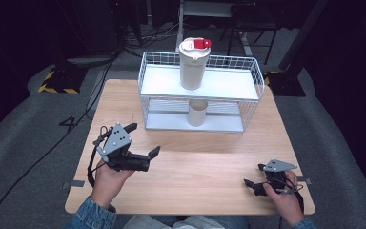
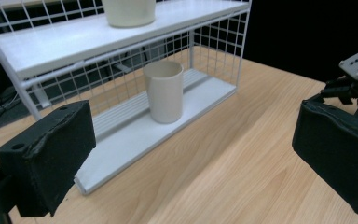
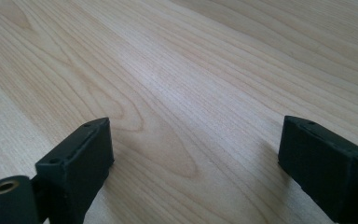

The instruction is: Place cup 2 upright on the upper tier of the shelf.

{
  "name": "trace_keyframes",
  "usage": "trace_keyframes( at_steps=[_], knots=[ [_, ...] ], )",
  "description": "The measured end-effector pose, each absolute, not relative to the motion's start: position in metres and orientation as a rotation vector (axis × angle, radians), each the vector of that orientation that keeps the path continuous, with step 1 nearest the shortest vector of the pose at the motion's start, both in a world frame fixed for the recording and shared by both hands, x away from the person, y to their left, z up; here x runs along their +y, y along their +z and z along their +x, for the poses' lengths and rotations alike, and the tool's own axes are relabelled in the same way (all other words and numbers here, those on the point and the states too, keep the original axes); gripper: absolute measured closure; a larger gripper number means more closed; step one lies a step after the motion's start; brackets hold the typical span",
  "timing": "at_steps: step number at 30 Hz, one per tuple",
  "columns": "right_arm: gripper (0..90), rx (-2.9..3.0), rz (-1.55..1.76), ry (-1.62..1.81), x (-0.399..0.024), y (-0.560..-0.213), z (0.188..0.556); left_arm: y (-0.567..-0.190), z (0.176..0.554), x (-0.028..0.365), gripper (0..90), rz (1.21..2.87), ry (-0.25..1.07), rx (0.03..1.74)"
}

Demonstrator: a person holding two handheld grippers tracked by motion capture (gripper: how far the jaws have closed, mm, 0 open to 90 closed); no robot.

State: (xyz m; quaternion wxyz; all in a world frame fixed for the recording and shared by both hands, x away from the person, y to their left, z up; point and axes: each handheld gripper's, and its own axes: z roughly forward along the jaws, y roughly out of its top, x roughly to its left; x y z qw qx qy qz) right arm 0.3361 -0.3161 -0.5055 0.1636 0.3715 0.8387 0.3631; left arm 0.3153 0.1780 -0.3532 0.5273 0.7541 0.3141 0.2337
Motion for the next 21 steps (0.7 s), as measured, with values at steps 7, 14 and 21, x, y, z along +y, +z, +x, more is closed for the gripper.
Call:
trace_keyframes(
  at_steps=[7,14,21],
  knots=[
    [10.2,2.391,1.059,1.035,-0.316,-0.506,0.336,-0.375,0.309,0.187,0.0,1.818,0.537,0.792],
    [10.2,2.391,1.06,1.035,-0.316,-0.505,0.336,-0.39,0.303,0.194,0.1,1.855,0.527,0.822],
    [10.2,2.391,1.059,1.035,-0.316,-0.505,0.336,-0.41,0.302,0.201,0.2,1.887,0.518,0.856]
  ],
)
